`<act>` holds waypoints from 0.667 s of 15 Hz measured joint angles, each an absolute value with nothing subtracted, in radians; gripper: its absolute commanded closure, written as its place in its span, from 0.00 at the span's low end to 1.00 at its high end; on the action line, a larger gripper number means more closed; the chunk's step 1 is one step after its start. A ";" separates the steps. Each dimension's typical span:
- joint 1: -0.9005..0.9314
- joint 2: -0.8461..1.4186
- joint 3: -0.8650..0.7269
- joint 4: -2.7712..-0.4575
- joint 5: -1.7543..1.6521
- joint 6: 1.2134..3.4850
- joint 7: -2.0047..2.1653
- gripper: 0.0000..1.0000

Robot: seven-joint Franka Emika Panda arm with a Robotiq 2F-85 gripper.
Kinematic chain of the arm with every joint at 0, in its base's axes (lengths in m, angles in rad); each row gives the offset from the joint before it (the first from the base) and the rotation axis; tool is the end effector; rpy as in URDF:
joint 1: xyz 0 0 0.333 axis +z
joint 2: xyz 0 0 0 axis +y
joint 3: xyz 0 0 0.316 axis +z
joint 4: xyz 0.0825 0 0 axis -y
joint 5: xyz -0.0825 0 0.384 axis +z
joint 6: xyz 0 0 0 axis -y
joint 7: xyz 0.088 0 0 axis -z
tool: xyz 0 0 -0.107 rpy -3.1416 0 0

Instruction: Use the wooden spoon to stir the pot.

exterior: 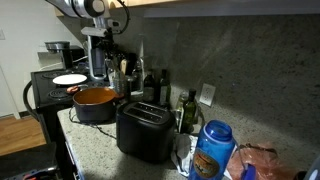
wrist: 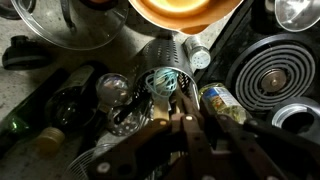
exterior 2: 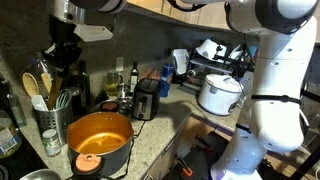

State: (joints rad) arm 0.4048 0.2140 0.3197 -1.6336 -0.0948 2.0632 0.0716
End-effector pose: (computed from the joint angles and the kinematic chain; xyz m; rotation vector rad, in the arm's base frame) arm 0.4986 0.4121 0.5193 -2.8845 -1.0103 -0.3344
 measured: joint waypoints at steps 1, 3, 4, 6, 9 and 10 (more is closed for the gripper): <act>0.406 0.201 0.320 -1.634 -0.101 2.061 0.086 0.96; 0.407 0.173 0.321 -1.637 -0.109 2.054 0.109 0.96; 0.407 0.158 0.321 -1.638 -0.111 2.049 0.119 0.96; 0.407 0.128 0.321 -1.640 -0.111 2.032 0.125 0.96; 0.406 0.100 0.325 -1.656 -0.106 1.981 0.125 0.96; 0.406 0.092 0.326 -1.659 -0.105 1.965 0.125 0.96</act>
State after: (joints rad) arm 0.4063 0.0923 0.3256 -1.6593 -0.1050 1.9654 0.1251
